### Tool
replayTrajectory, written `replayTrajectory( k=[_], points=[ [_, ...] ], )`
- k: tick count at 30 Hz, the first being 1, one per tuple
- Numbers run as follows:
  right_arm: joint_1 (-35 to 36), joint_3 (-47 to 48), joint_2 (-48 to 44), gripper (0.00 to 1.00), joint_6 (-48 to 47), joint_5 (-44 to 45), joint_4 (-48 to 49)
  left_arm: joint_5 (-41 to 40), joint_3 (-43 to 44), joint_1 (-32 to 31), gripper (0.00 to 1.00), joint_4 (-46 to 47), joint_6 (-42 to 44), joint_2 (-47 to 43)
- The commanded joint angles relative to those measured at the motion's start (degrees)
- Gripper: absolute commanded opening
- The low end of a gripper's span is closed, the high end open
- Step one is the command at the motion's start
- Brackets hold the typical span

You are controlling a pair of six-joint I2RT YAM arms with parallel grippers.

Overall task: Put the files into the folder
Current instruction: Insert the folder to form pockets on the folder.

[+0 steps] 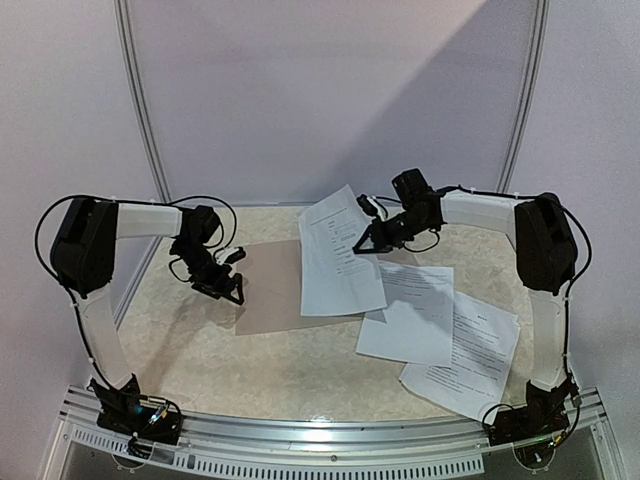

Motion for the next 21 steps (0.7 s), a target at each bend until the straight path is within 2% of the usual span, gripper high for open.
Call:
replayTrajectory(
  k=[1, 10, 21],
  points=[
    [0.5, 0.4, 1.0, 0.0, 5.8, -3.6, 5.9, 1.8, -0.5, 0.3, 0.9, 1.4, -0.7, 2.3],
    [2.5, 10.2, 10.8, 0.0, 9.0, -3.0, -2.6, 4.6, -0.5, 0.3, 0.84, 1.3, -2.2, 4.8],
    [5.4, 17.6, 17.5, 0.0, 14.6, -5.1, -5.5, 6.7, -0.2, 0.3, 0.81, 1.1, -2.9, 6.2]
  ],
)
